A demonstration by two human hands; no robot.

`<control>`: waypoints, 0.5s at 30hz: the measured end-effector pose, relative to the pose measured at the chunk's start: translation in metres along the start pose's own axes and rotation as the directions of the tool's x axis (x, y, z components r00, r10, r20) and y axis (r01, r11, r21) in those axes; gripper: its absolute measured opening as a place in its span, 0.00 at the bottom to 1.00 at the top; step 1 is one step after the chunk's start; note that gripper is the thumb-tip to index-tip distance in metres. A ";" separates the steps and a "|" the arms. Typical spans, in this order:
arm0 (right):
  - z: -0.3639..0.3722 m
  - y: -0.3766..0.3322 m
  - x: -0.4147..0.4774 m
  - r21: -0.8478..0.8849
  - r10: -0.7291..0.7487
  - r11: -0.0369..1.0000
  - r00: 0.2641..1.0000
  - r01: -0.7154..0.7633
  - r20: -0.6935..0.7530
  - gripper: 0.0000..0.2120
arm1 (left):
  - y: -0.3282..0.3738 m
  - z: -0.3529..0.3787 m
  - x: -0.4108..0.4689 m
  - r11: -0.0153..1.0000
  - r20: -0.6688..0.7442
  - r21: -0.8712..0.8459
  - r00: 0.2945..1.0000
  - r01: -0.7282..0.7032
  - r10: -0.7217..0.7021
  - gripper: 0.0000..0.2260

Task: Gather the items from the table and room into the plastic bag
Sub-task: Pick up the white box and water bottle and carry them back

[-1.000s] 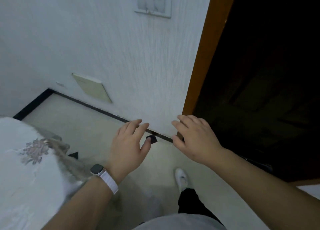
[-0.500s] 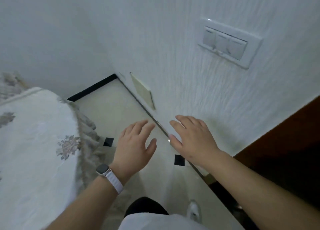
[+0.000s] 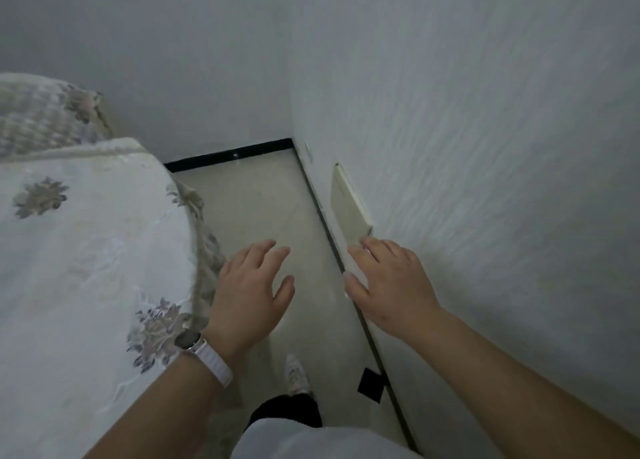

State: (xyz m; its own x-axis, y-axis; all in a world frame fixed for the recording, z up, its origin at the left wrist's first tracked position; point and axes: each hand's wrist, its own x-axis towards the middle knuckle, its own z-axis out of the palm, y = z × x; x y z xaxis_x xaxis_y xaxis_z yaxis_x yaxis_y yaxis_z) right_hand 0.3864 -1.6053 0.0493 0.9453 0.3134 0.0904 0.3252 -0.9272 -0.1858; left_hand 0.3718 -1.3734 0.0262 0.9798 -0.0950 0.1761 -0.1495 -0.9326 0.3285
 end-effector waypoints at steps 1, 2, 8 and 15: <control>-0.001 -0.005 0.025 -0.007 -0.007 1.000 1.000 0.007 0.015 0.24 | -0.013 -0.002 0.018 1.000 0.006 -0.005 1.000 0.011 -0.011 0.22; -0.002 -0.010 0.050 -0.014 -0.018 1.000 1.000 0.018 0.021 0.24 | -0.027 -0.004 0.035 1.000 0.003 -0.009 1.000 0.017 -0.017 0.22; -0.006 -0.048 0.187 -0.023 -0.084 0.996 0.996 0.084 0.001 0.24 | -0.109 -0.030 0.130 0.997 -0.071 -0.031 0.995 0.065 -0.067 0.22; 0.006 -0.075 0.314 -0.031 -0.201 0.979 0.979 0.202 0.040 0.25 | -0.175 -0.042 0.205 0.991 -0.196 -0.060 0.972 0.117 -0.127 0.21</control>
State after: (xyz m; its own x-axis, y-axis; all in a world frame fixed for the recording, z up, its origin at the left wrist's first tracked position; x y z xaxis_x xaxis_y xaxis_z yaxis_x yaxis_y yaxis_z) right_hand 0.6586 -1.4362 0.0852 0.8611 0.5010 0.0870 0.5085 -0.8507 -0.1332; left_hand 0.5932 -1.2148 0.0437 0.9455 0.0942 0.3117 -0.0415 -0.9146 0.4022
